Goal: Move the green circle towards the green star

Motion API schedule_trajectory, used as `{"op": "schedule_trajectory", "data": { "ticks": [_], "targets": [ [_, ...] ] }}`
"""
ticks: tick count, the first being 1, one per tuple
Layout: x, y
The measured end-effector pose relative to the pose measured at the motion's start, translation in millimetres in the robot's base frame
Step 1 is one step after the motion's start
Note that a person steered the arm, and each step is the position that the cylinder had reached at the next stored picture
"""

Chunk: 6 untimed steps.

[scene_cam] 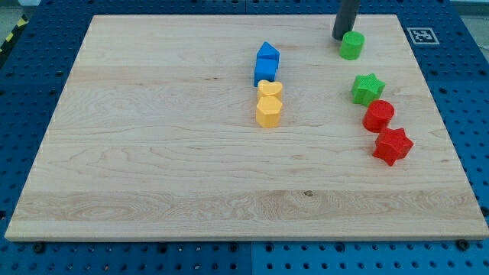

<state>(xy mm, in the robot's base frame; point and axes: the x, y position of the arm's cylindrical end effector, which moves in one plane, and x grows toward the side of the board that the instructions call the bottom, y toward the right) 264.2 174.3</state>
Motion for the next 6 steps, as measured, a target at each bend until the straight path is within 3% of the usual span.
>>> {"op": "schedule_trajectory", "data": {
  "ticks": [6],
  "targets": [
    [9,18]
  ]
}}
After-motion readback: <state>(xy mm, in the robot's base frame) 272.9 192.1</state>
